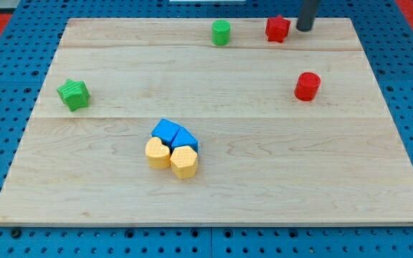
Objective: Move the red star below the green circle
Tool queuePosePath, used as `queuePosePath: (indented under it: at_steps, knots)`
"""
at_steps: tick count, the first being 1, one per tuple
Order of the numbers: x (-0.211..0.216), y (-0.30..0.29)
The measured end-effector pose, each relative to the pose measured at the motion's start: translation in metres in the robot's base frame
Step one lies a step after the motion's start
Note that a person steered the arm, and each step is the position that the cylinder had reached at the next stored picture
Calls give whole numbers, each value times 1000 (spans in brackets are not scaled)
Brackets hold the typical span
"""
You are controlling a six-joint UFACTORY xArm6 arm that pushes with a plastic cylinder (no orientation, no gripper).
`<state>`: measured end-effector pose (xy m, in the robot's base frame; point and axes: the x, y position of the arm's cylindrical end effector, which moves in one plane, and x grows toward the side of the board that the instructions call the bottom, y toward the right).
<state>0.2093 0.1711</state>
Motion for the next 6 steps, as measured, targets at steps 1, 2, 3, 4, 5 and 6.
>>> queuePosePath:
  at_steps: [1,2,3,4,5,6]
  knots:
    - [3,-52]
    - [9,-85]
    - [-5,-69]
    - [9,-68]
    - [33,-100]
    - [55,-109]
